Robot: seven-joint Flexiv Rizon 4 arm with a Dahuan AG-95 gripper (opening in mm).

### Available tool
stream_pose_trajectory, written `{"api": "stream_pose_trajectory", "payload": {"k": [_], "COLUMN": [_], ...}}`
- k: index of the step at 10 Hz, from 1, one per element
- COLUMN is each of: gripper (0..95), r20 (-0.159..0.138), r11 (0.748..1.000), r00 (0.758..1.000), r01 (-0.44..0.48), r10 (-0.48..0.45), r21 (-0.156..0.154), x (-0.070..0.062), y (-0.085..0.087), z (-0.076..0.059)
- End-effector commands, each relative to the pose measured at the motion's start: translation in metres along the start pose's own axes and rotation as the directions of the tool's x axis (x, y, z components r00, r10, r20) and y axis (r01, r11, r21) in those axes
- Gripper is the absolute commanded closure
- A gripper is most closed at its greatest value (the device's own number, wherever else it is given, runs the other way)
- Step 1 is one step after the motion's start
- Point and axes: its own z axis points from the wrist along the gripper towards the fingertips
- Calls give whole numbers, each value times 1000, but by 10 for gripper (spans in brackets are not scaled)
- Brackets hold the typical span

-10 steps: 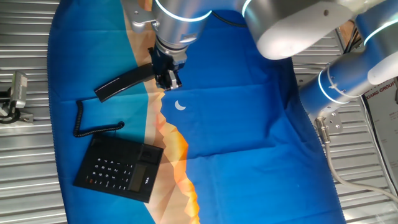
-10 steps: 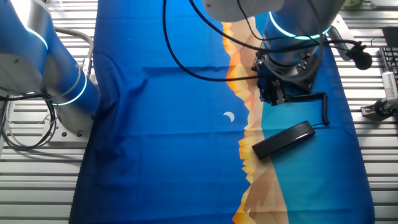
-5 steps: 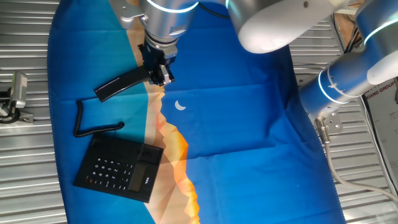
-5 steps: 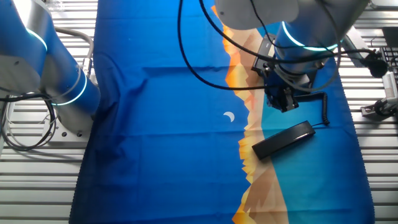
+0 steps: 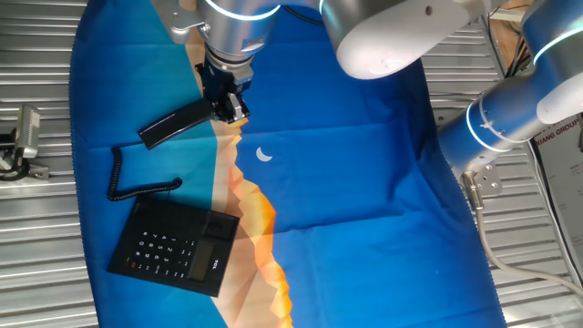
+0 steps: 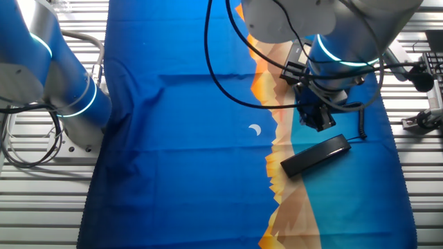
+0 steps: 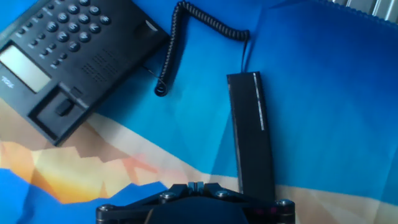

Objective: Place the handset of the telephone on the corresponding phone cradle

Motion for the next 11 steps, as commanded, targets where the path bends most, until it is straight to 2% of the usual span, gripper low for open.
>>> {"api": "stream_pose_trajectory", "payload": {"k": [1, 5, 6, 11], "gripper": [950, 950, 760, 760], "r20": [1, 20, 24, 32], "r11": [1000, 999, 998, 999], "r00": [1000, 999, 998, 999], "r01": [8, 50, 65, 43], "r10": [-8, -50, -65, -43], "r21": [0, 11, 13, -1], "x": [0, -2, -1, -3], "y": [-1, -6, -7, -10], "z": [-3, -3, -3, -1]}}
